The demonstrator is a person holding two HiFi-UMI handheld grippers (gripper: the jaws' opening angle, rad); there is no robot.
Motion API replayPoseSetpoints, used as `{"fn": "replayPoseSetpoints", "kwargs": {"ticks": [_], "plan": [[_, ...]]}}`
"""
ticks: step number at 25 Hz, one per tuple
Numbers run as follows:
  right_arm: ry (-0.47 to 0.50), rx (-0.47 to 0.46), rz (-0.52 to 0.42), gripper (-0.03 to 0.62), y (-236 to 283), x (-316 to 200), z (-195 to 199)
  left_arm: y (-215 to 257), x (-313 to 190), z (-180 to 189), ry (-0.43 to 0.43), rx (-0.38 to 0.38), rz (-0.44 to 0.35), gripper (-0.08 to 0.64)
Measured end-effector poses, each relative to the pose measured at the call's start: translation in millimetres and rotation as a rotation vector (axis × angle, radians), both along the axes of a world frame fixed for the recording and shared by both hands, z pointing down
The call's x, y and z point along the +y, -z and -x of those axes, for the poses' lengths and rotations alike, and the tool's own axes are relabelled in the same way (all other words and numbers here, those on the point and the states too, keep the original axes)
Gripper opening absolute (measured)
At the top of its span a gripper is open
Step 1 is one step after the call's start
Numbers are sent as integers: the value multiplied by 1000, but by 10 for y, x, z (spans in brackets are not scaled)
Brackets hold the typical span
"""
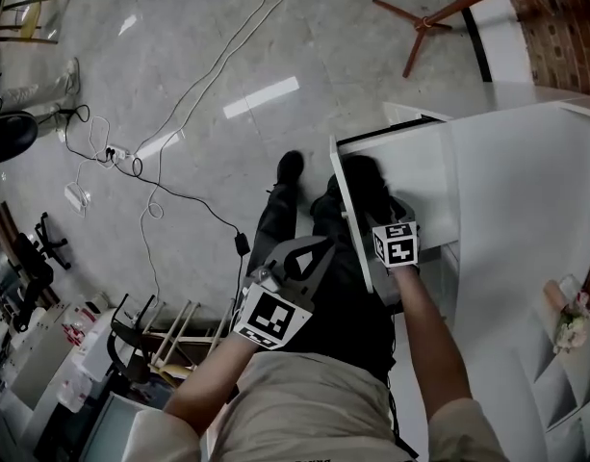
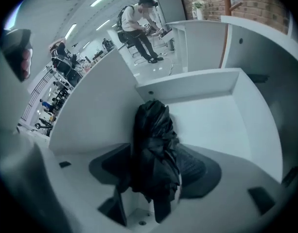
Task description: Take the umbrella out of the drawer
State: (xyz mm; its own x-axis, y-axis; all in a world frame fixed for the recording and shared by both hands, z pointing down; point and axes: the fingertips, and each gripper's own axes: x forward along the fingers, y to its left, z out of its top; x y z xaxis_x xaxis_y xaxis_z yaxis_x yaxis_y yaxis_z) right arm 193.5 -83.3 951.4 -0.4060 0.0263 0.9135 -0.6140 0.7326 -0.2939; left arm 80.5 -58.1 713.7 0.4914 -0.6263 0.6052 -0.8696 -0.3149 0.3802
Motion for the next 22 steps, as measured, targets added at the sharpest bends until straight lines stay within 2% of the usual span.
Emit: {"fn": "replayPoseSetpoints", "kwargs": {"ticks": [6, 15, 18, 22], "plan": [[23, 47, 26, 294, -198, 44, 85, -95, 11, 124, 35, 0, 33, 29], [164, 171, -48, 299, -465, 14, 140, -218, 59, 142, 54, 5, 69, 29], [163, 164, -23, 299, -585, 15, 166, -259, 87, 152, 59, 5, 81, 29], [136, 107, 12, 301, -671, 26, 215, -300, 90, 184, 62, 1, 93, 29]]}}
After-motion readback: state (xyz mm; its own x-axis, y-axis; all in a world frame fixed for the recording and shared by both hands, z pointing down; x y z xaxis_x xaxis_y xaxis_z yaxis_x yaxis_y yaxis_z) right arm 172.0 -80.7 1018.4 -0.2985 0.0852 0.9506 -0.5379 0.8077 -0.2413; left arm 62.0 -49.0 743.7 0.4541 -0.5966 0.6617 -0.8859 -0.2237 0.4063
